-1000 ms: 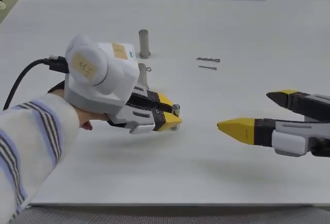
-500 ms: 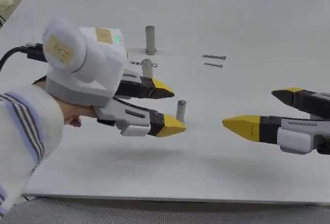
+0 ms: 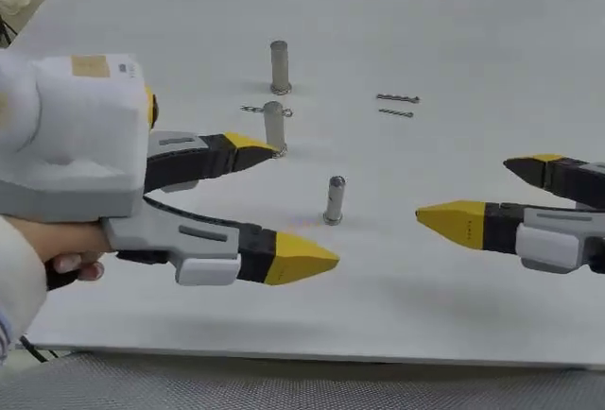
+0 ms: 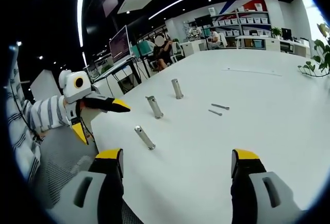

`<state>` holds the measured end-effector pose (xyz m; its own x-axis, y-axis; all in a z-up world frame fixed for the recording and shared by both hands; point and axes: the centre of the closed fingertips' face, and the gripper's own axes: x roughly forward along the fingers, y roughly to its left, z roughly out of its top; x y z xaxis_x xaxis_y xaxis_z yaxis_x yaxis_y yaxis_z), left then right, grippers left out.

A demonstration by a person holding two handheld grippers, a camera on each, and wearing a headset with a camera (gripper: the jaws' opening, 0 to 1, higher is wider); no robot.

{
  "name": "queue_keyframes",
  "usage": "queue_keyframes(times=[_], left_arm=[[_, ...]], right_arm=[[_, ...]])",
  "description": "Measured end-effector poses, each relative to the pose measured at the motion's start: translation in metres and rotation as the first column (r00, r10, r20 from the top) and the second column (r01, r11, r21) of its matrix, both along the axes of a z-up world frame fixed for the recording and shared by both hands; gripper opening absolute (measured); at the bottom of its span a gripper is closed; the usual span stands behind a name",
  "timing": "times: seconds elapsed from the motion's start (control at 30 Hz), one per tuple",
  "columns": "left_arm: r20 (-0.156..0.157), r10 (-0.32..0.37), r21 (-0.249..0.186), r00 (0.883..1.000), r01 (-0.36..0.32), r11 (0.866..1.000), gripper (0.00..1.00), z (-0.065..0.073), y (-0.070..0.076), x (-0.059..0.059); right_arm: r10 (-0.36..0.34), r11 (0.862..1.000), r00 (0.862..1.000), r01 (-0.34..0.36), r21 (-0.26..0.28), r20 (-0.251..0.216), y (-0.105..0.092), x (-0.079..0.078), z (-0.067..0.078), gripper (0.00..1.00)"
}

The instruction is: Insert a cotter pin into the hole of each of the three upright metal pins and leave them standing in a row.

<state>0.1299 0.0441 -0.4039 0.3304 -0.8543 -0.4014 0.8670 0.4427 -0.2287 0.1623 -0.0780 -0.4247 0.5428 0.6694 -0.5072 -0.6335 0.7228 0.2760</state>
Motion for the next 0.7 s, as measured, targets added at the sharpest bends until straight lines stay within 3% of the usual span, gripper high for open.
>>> queue_keyframes(times=[0.13, 0.3, 0.4, 0.47, 0.6, 0.7], left_arm=[[0.018, 0.112, 0.034, 0.994, -0.113, 0.993, 0.99, -0.003, 0.009, 0.010], [0.006, 0.139, 0.013, 0.990, -0.139, 0.990, 0.99, 0.000, 0.007, 0.008], [0.009, 0.145, 0.026, 0.989, -0.145, 0.989, 0.99, -0.001, 0.005, 0.006], [0.005, 0.146, 0.032, 0.989, -0.147, 0.989, 0.99, -0.002, 0.005, 0.005], [0.002, 0.162, 0.037, 0.987, -0.162, 0.986, 0.99, -0.005, 0.003, 0.002], [-0.001, 0.177, 0.039, 0.984, -0.176, 0.984, 0.99, -0.007, 0.006, 0.001]], right_arm=[[0.005, 1.000, 1.000, -0.005, 0.006, -0.011, -0.001, 0.002, -0.001, 0.83], [0.029, 1.000, 1.000, -0.029, 0.001, -0.005, 0.001, 0.007, 0.002, 0.80], [0.044, 0.999, 0.999, -0.044, -0.007, -0.001, 0.001, 0.012, 0.004, 0.78], [0.069, 0.997, 0.997, -0.068, -0.023, 0.044, 0.001, 0.019, 0.009, 0.73], [0.116, 0.993, 0.991, -0.115, -0.027, 0.073, 0.005, 0.028, 0.019, 0.63], [0.183, 0.980, 0.979, -0.173, -0.102, 0.095, 0.003, 0.040, 0.023, 0.58]])
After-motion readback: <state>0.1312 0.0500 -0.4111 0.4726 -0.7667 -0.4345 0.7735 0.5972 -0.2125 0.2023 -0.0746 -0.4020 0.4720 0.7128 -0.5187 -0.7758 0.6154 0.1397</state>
